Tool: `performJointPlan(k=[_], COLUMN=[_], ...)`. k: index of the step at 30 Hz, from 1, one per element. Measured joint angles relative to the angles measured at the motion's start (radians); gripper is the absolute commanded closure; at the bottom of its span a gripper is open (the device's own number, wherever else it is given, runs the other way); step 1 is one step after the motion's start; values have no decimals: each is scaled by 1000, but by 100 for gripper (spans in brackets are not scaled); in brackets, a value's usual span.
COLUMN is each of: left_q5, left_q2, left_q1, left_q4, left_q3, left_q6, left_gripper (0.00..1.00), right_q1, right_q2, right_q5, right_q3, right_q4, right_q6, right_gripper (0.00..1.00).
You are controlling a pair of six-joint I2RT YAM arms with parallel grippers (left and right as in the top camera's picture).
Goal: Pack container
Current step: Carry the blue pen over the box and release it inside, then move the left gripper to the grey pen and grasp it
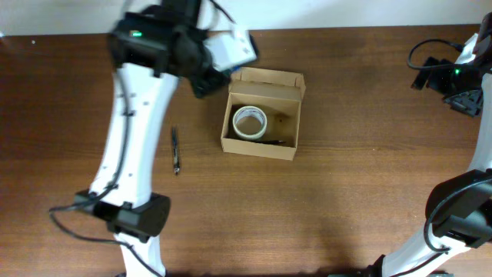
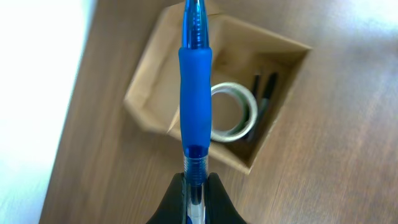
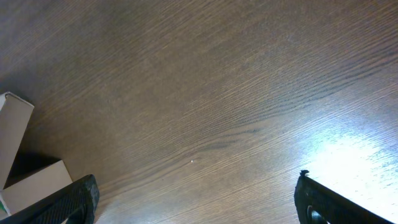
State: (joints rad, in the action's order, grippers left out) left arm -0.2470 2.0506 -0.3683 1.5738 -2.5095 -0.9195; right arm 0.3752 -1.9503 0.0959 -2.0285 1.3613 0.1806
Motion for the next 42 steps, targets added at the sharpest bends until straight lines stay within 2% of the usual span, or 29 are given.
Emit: performJointPlan(k=[14, 28, 42], left_q5=[64, 82, 90], left_q2=[236, 252, 253], left_q1=[-137, -161, -190], left_q4=[37, -28, -75], left_q3=[27, 309, 315], left_q6=[-103, -110, -110], left_gripper=[98, 99, 98], right_q1=[0, 0, 0], right_q2=[0, 0, 0], right_q5=[0, 0, 0], right_q3=[0, 0, 0], right_q4=[0, 0, 0], right_q6=[0, 0, 0], right_gripper=[1, 1, 1])
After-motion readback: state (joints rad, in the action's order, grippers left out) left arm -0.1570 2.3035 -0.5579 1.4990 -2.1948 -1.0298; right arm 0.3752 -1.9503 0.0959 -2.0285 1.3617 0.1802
